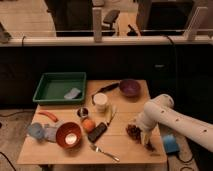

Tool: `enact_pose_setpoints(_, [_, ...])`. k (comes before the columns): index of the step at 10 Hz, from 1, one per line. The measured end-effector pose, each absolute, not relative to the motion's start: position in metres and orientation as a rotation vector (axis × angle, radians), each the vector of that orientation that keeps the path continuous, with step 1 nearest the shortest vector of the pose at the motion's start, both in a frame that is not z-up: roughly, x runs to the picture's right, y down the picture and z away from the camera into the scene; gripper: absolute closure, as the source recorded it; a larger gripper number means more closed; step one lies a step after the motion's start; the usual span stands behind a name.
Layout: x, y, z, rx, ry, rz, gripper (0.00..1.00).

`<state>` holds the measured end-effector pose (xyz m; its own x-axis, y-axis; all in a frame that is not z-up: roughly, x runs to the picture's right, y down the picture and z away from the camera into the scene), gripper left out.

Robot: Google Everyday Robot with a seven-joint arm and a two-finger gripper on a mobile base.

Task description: Place grapes in paper cup

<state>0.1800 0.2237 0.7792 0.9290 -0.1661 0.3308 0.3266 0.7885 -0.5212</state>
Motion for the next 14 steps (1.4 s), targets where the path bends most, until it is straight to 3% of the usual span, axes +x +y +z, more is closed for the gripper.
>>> enact_pose_setpoints(13, [0.173,0.222,0.805,-0.614,-0.325,-0.228,0.2])
enact_pose_setpoints(14, [0.172,0.221,0.807,-0.616,-0.328,-0.224,0.25])
